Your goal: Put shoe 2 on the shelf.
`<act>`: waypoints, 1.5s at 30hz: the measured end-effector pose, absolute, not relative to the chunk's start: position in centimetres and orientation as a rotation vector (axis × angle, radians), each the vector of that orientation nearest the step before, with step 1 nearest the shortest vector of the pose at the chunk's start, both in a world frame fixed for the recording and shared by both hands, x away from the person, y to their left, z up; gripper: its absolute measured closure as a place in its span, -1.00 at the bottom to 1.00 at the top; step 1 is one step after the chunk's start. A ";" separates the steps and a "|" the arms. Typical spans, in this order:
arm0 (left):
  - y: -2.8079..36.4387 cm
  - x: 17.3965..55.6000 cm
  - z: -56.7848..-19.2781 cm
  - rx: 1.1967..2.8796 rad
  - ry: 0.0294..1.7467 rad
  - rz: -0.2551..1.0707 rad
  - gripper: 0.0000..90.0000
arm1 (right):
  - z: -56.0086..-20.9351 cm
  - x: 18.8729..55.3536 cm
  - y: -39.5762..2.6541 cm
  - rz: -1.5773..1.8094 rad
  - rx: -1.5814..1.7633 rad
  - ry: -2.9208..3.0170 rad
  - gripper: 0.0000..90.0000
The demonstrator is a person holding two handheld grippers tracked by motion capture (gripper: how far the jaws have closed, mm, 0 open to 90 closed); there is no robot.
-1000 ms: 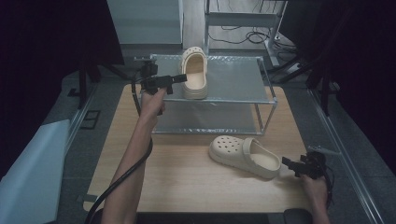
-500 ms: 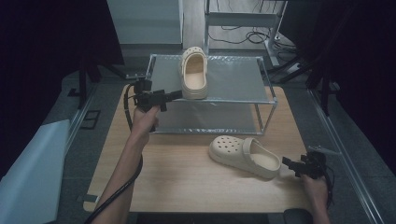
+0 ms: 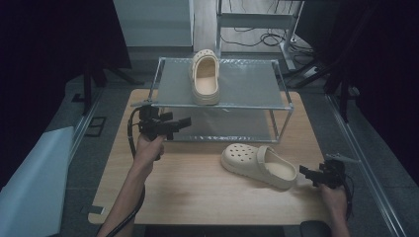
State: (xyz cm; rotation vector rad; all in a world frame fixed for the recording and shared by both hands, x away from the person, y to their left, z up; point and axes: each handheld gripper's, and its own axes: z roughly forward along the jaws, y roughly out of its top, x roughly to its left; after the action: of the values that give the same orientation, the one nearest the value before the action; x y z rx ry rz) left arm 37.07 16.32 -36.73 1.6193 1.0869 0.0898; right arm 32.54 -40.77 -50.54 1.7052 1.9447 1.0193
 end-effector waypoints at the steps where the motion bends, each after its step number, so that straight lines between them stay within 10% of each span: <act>1: 16.4 36.9 -37.0 1.621 1.083 0.086 -0.98 | -50.5 32.6 -40.8 1.010 1.700 1.951 -0.84; 45: 17.3 29.8 -50.0 1.813 1.142 0.155 -0.98 | -50.2 30.0 -34.6 0.925 1.444 2.299 -0.87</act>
State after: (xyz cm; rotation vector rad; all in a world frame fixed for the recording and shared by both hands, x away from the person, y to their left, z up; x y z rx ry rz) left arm 29.76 17.30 -49.97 1.8130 1.1418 0.1554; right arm 30.04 -34.61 -50.24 1.4440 2.2989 0.9255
